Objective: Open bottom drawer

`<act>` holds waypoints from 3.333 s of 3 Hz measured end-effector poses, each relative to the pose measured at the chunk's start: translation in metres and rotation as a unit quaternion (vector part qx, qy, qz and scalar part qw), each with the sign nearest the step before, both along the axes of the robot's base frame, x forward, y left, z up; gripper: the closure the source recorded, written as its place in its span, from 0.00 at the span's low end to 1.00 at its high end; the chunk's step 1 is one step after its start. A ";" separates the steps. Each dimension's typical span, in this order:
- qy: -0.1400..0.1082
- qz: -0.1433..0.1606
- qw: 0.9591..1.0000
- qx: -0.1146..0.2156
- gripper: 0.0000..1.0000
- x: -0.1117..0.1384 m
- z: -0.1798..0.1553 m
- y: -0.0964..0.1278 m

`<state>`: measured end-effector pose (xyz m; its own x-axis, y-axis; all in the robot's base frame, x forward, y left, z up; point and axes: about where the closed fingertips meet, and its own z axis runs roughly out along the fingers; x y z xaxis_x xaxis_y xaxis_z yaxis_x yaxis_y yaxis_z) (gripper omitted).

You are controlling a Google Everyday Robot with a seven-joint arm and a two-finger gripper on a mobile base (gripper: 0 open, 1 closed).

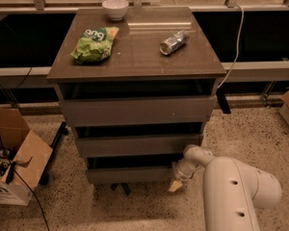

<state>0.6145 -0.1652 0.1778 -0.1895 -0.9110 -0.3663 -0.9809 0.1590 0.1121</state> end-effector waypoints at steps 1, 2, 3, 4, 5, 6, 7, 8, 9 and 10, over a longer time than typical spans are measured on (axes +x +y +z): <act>0.000 0.000 1.000 0.000 0.63 0.000 0.003 0.000; 0.000 0.000 1.000 0.000 0.87 0.000 0.004 0.000; 0.005 -0.007 1.000 0.001 1.00 -0.005 0.005 -0.005; 0.005 -0.007 1.000 0.001 1.00 -0.005 0.011 -0.005; 0.005 -0.007 1.000 0.001 1.00 -0.005 0.013 -0.005; 0.005 -0.007 1.000 0.001 1.00 -0.005 0.017 -0.005; 0.005 -0.007 1.000 0.001 1.00 -0.005 0.018 -0.005; 0.005 -0.007 1.000 0.001 0.97 -0.005 0.022 -0.005; 0.005 -0.007 1.000 0.001 0.74 -0.005 0.022 -0.005; 0.014 -0.002 1.000 -0.006 0.50 -0.006 0.018 -0.002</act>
Offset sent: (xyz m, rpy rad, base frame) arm -0.0294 -0.0422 0.0017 0.0482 0.0907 -0.0982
